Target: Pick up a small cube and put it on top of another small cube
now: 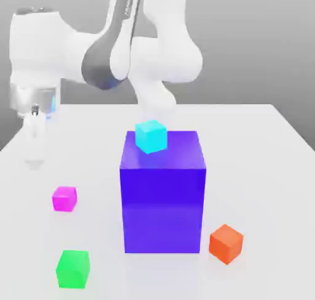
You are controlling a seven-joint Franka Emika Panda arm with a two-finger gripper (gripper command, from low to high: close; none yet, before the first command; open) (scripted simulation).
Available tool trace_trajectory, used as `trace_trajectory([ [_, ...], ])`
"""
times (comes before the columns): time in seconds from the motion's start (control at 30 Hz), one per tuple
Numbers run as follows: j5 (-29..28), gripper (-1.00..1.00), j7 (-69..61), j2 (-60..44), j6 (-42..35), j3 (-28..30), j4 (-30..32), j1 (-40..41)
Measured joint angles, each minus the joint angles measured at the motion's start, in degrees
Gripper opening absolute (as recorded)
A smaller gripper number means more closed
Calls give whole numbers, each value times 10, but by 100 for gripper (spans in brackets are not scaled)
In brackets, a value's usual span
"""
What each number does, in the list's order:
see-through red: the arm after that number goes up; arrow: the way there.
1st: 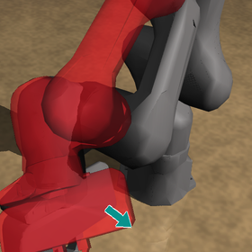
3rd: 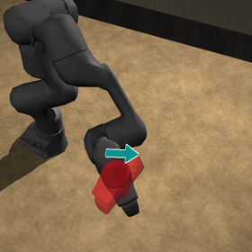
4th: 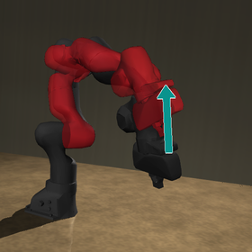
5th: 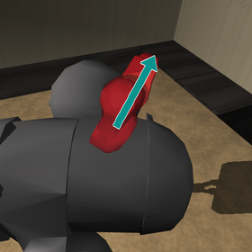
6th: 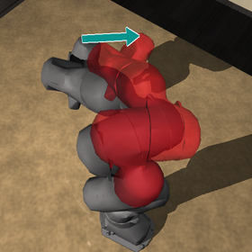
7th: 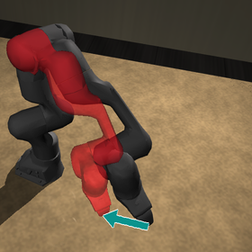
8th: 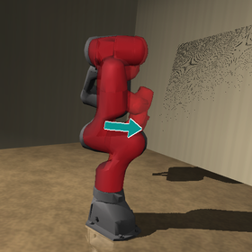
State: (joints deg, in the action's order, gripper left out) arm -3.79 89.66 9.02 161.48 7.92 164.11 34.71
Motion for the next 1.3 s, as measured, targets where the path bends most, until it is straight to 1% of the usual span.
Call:
trace_trajectory([
  [0.1, 15, 0, 43, -55, 44, 23, 41, 30],
  [0.17, 45, 0, 32, -95, 77, 19, 43, 40],
  [0.27, 89, 0, 4, -157, 127, -28, 34, 72],
  [0.37, 96, 0, -3, -219, 178, -71, 23, 113],
  [0.4, 97, -100, -3, -233, 189, -78, 20, 120],
  [0.63, 95, -100, -1, -232, 189, -79, 20, 122],
  [0.7, 92, -100, 1, -201, 164, -67, 26, 110],
  [0.8, 60, -100, 24, -142, 116, -46, 37, 97],
  [0.9, 36, -100, 41, -80, 65, -44, 48, 104],
  [0.93, 34, -100, 37, -74, 50, -49, 39, 98],
  [1.0, 34, -100, 20, -78, 22, -64, 7, 62],
  [1.3, 27, -100, -69, -140, -100, -137, -177, -56],
])
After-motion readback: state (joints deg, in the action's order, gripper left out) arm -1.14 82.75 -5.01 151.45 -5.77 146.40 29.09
